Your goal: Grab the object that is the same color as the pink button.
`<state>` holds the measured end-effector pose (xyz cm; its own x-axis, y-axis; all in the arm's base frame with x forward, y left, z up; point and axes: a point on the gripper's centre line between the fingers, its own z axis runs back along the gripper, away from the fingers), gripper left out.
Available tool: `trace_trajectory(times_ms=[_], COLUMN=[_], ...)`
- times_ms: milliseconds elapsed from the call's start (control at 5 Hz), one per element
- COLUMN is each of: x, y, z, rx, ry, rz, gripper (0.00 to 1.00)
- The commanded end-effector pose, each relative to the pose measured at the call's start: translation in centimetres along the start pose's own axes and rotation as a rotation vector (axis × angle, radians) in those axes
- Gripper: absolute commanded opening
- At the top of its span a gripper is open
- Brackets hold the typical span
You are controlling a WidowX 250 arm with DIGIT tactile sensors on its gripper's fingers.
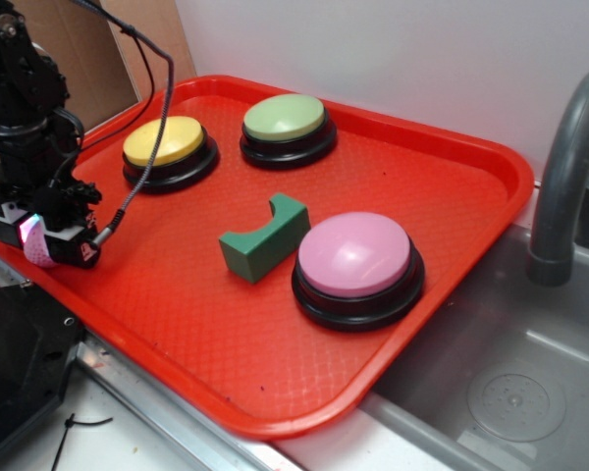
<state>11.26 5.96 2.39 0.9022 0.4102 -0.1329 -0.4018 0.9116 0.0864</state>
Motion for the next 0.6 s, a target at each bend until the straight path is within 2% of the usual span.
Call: trace_trajectory(times_ms=[0,200,400], x=[0.0,-0.2,-0.6], y=[-3.5,-5.7,-7.3], z=[6.2,11.2,15.3], rx=[-0.034,-0.125,-0.163], ry=[-0.052,-0.132,-0.184], rz=[-0.141,-0.241,-0.290], gripper=[0.00,0.00,0.00])
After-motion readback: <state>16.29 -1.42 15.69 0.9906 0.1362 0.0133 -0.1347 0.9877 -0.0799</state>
